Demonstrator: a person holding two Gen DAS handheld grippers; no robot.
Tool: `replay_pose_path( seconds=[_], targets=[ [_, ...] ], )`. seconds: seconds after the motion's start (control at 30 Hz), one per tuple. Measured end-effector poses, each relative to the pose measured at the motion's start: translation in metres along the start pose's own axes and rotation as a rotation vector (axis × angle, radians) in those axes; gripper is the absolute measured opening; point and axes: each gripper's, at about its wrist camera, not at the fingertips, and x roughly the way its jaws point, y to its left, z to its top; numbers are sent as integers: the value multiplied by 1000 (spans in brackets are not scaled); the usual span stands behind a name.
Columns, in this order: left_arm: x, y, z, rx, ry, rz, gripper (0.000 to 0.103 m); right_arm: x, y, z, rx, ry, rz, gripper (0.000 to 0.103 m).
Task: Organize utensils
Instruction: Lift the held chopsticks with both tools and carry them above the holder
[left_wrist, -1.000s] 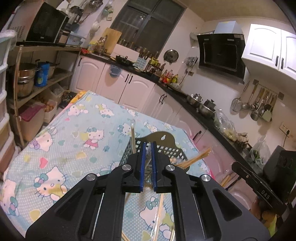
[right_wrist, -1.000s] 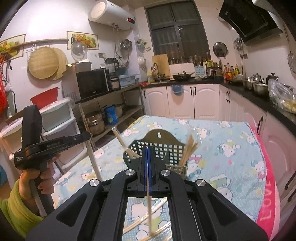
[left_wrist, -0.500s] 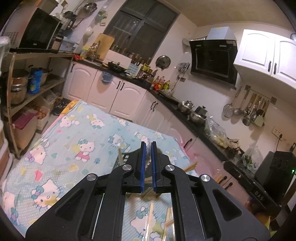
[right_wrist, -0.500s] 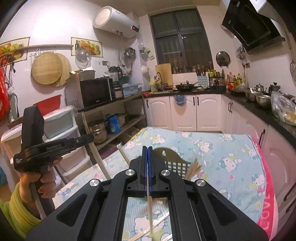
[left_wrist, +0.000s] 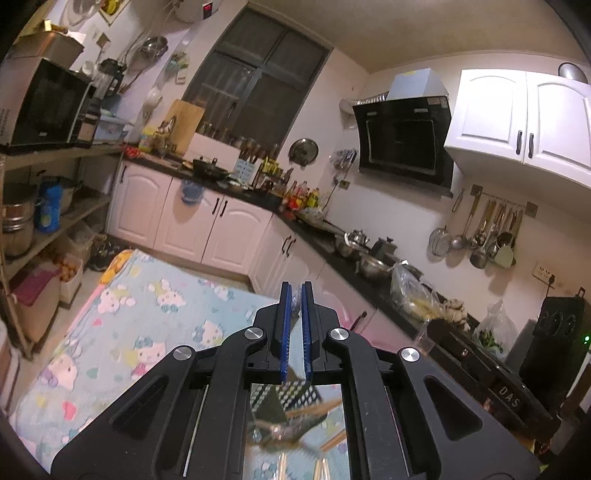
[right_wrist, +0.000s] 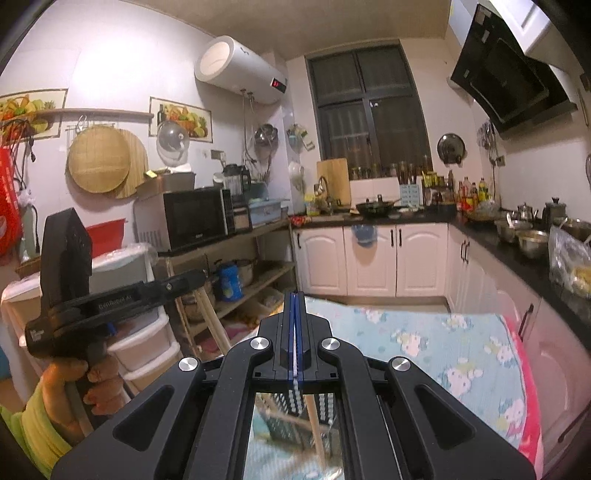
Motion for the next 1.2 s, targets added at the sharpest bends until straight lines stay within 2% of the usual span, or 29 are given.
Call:
replay_pose_path(
  seconds=[0.27, 0.57, 0.83, 1.2],
  targets=[
    [24, 0, 2, -4, 5, 9, 1, 26, -7, 22, 10, -28, 19, 1],
    [55, 19, -5, -18, 20, 31, 1, 58, -12, 23, 10, -37, 6, 1],
    [77, 39, -24, -40, 68, 47, 1, 92, -18, 6, 20, 9, -12, 1],
    [90, 54, -52, -36, 110, 55, 1, 136, -28, -36, 27, 97, -85, 1]
  ],
)
